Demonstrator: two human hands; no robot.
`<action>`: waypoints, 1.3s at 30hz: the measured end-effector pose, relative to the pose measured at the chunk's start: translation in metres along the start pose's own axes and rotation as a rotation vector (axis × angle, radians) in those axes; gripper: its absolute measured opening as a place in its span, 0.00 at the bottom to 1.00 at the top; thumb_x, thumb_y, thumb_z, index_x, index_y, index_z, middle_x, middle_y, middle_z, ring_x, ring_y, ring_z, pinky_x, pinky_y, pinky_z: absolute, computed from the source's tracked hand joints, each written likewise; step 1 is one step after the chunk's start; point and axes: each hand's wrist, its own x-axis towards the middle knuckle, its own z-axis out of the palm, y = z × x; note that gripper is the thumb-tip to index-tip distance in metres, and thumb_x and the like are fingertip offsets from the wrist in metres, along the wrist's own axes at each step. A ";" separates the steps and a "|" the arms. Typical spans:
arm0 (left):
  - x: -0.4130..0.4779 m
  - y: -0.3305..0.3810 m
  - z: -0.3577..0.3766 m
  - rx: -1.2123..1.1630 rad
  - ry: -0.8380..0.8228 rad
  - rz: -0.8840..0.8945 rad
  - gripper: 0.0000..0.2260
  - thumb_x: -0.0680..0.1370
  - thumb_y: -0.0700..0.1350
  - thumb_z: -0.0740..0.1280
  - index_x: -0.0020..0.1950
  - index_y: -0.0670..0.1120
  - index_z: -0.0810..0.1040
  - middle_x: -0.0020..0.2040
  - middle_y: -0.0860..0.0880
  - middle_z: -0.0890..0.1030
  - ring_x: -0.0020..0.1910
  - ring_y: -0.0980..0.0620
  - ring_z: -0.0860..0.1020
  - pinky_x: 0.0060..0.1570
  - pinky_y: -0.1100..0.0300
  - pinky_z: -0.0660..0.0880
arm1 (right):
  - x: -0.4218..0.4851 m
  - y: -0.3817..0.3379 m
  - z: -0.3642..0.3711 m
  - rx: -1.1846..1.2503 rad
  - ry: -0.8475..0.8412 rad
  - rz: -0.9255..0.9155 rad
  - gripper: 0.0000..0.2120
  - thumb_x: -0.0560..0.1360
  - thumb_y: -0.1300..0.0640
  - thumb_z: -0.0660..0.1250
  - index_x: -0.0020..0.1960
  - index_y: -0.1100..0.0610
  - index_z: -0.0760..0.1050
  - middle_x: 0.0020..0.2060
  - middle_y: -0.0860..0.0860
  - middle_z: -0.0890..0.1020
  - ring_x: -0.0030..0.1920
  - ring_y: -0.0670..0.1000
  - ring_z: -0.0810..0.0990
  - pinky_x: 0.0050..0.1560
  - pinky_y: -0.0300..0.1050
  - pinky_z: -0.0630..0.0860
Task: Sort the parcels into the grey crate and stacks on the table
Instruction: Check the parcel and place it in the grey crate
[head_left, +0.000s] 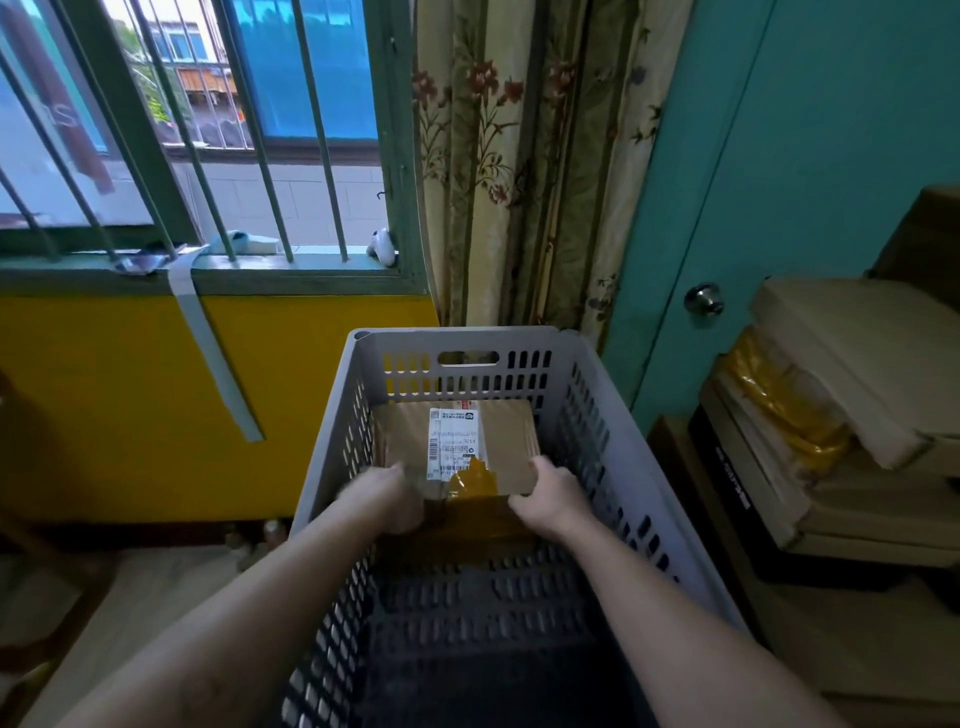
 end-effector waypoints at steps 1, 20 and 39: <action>-0.001 -0.002 -0.001 0.003 -0.010 0.004 0.26 0.82 0.51 0.62 0.78 0.48 0.62 0.74 0.44 0.69 0.68 0.44 0.73 0.62 0.53 0.75 | 0.000 -0.001 -0.001 0.001 0.051 0.040 0.29 0.74 0.47 0.70 0.70 0.54 0.67 0.65 0.57 0.74 0.61 0.57 0.76 0.54 0.46 0.76; 0.000 0.011 -0.001 -0.263 -0.148 0.022 0.21 0.82 0.49 0.64 0.73 0.42 0.71 0.70 0.42 0.74 0.69 0.44 0.73 0.70 0.50 0.69 | 0.008 0.002 -0.007 0.411 -0.040 0.079 0.22 0.74 0.60 0.70 0.67 0.60 0.73 0.59 0.55 0.78 0.60 0.56 0.77 0.61 0.54 0.79; -0.001 0.005 0.006 0.001 -0.154 0.158 0.18 0.83 0.50 0.62 0.70 0.45 0.73 0.66 0.43 0.77 0.64 0.44 0.75 0.68 0.50 0.71 | -0.009 0.001 -0.006 -0.125 -0.057 -0.061 0.24 0.75 0.51 0.68 0.69 0.57 0.70 0.63 0.56 0.71 0.57 0.54 0.74 0.52 0.44 0.73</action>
